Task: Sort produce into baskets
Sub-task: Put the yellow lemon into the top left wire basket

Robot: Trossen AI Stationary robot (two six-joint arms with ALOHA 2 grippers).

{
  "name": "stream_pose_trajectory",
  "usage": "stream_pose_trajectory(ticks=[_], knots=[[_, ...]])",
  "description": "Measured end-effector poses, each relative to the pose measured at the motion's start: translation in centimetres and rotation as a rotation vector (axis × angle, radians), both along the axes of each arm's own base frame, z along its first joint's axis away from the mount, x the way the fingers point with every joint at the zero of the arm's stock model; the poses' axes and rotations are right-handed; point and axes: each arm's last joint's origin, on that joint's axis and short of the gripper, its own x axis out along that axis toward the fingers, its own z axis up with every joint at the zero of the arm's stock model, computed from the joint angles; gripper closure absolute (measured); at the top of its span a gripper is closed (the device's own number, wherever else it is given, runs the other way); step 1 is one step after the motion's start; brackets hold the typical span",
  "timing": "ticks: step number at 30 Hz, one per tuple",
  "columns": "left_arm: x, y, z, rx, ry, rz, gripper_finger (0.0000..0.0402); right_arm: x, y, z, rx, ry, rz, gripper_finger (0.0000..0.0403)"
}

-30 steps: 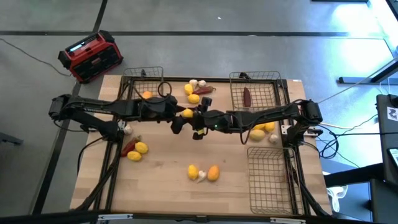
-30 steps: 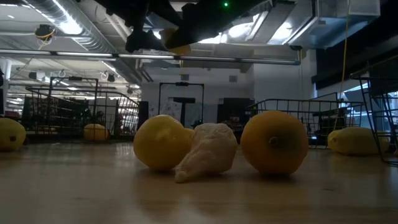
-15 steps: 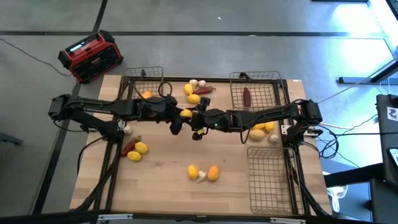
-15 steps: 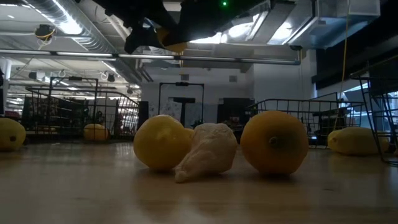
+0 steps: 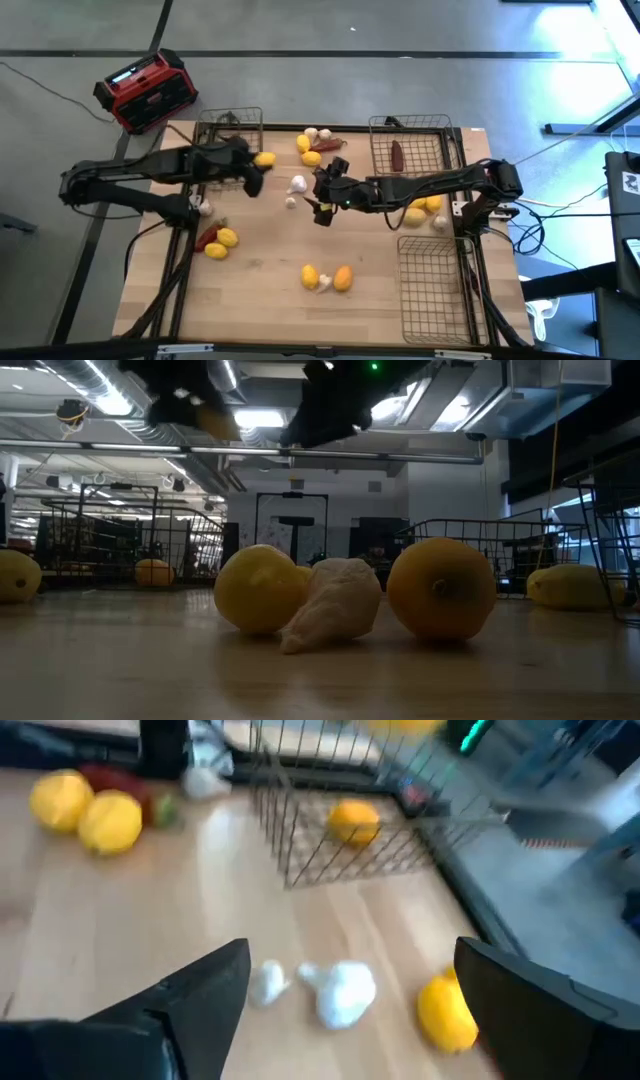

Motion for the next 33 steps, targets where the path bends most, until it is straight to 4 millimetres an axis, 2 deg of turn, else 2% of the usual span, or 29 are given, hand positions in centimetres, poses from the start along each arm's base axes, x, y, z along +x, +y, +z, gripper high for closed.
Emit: stream_pose_trajectory(ticks=[6, 11, 17, 22, 33], knots=[[-4.4, 1.5, -0.4, 0.028, 0.159, 0.250, 0.0190, -0.2, 0.0, -1.5, 0.089, 0.080, -0.027, 0.0057], [-5.9, 2.9, -1.2, 0.003, 0.293, 0.379, 0.0189, 0.6, 0.1, -3.2, 0.098, 0.115, -0.029, 0.0057], [-6.1, 4.8, -2.4, -0.046, 0.443, 0.457, 0.0188, 1.4, -0.1, -5.8, 0.123, 0.176, -0.030, 0.0056], [-5.2, 6.5, -3.7, -0.143, 0.521, 0.417, 0.0188, 1.9, -0.1, -7.3, 0.201, 0.208, -0.005, 0.0056], [-3.8, 10.3, -7.3, -0.265, 0.749, 0.308, 0.0188, 1.9, -0.1, -7.6, 0.210, 0.220, -0.002, 0.0056]])
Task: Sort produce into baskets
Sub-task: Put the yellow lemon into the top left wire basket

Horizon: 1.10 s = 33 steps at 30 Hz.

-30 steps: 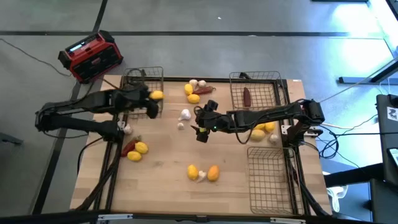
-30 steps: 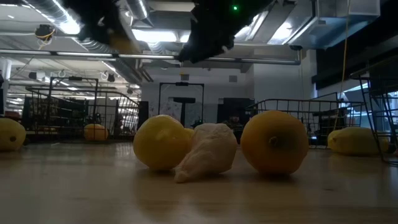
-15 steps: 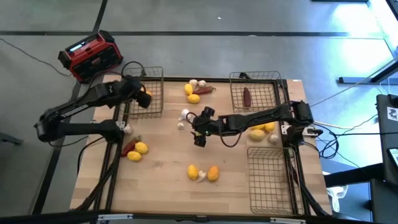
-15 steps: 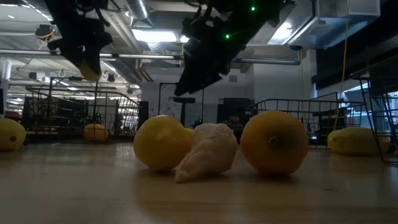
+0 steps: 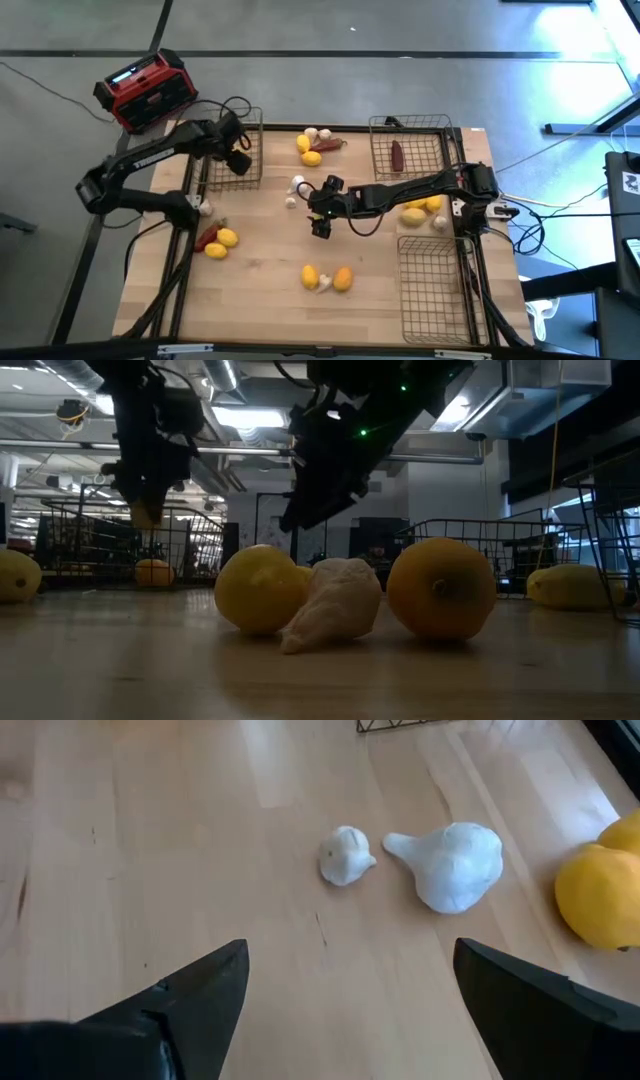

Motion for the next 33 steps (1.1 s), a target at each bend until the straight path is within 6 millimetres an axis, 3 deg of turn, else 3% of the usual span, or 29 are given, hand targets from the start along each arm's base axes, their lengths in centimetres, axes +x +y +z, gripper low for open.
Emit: stream_pose_trajectory(ticks=[9, 19, 27, 33], knots=[[0.7, 1.8, -2.1, -0.132, -0.009, 0.003, 0.0188, -0.1, 0.0, -0.1, -0.001, 0.012, -0.001, 0.0056], [0.6, 2.7, -6.5, -0.190, 0.020, 0.040, 0.0188, -0.1, 0.0, -0.1, -0.001, 0.011, 0.000, 0.0056], [0.5, 2.5, -7.8, -0.192, 0.028, 0.037, 0.0180, -0.1, 0.0, 0.0, -0.001, 0.009, 0.000, 0.0056], [0.5, 2.6, -7.8, -0.158, 0.043, 0.047, 0.0148, -0.1, 0.0, 0.0, -0.001, 0.006, 0.000, 0.0056]])
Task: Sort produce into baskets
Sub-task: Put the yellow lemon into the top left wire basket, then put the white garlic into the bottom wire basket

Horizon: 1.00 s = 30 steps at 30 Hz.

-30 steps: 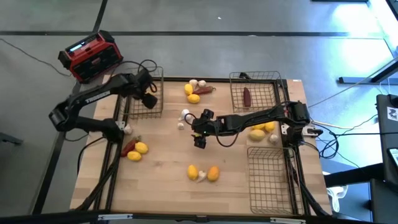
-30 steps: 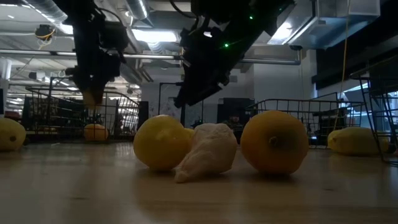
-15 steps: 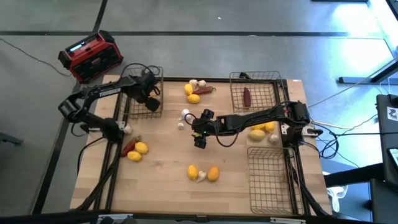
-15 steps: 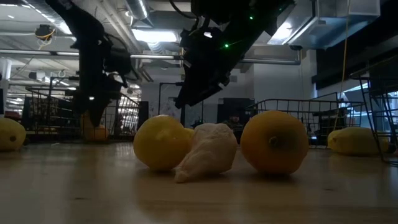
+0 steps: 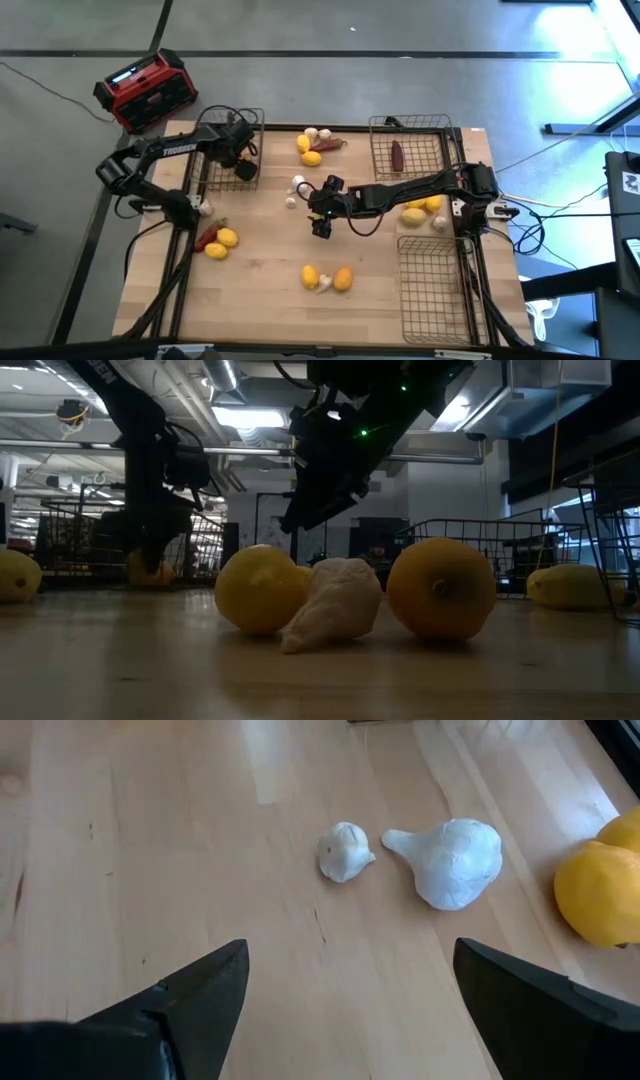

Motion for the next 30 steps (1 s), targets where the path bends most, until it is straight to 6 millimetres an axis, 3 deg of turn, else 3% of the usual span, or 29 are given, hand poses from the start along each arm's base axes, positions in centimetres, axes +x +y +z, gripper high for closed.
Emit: stream_pose_trajectory(ticks=[5, 11, 19, 24, 30], knots=[[0.0, 0.0, 0.0, 0.003, -0.001, -0.003, 0.0114, 0.0, 0.1, 0.0, -0.002, 0.002, 0.004, 0.0056], [-0.3, -0.4, 0.9, -0.011, 0.016, -0.028, 0.0106, 0.0, 0.1, 0.0, -0.006, 0.003, 0.009, 0.0056], [-0.9, -1.4, 6.6, 0.128, -0.120, -0.049, 0.0106, 0.0, 0.1, 0.0, -0.006, -0.001, 0.009, 0.0056], [-1.2, -3.7, 9.8, 0.198, -0.314, -0.121, 0.0105, 0.0, 0.1, 0.0, -0.006, -0.001, 0.009, 0.0056], [-0.8, -7.0, 12.2, 0.231, -0.535, -0.253, 0.0105, 0.0, 0.1, 0.1, -0.006, -0.002, 0.009, 0.0056]])
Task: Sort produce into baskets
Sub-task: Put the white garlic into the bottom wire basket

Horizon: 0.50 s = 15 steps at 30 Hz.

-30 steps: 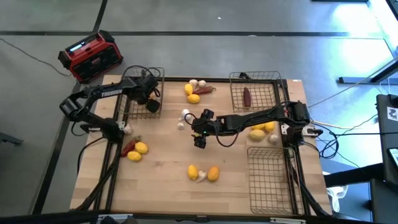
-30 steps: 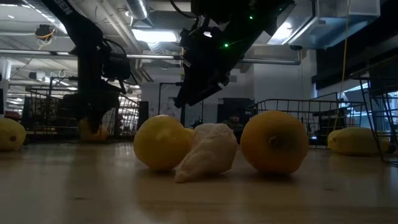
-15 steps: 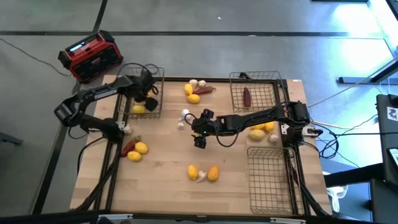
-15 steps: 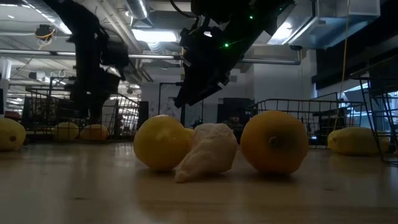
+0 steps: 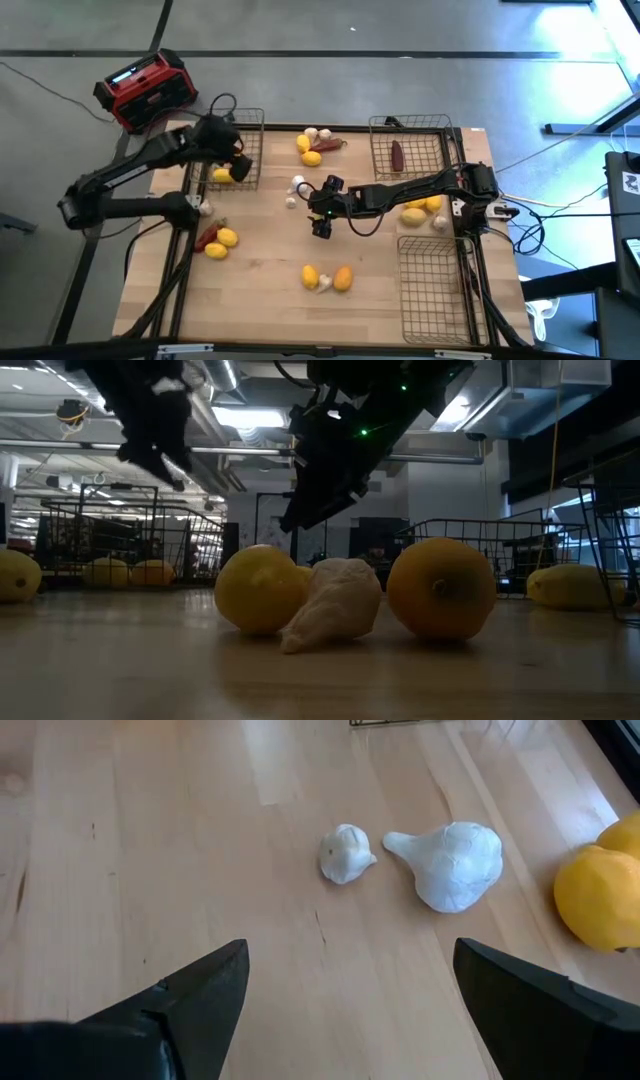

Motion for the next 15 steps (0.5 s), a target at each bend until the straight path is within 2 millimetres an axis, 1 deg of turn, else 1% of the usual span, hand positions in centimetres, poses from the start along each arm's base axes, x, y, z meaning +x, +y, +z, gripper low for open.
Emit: stream_pose_trajectory(ticks=[4, 8, 12, 15], knots=[[1.0, -1.9, 0.9, 0.021, -0.106, -0.142, 0.0105, 0.1, 0.0, 0.1, 0.001, -0.011, 0.000, 0.0056], [2.6, -3.6, 1.2, 0.038, -0.168, -0.267, 0.0105, 0.2, 0.0, 0.1, 0.001, -0.021, 0.000, 0.0056], [4.7, -5.2, 1.1, 0.053, -0.199, -0.359, 0.0105, 0.1, 0.0, 0.1, 0.001, -0.021, 0.000, 0.0056], [6.3, -6.3, 0.5, 0.080, -0.192, -0.403, 0.0105, 0.1, 0.0, 0.1, 0.001, -0.018, 0.000, 0.0056]])
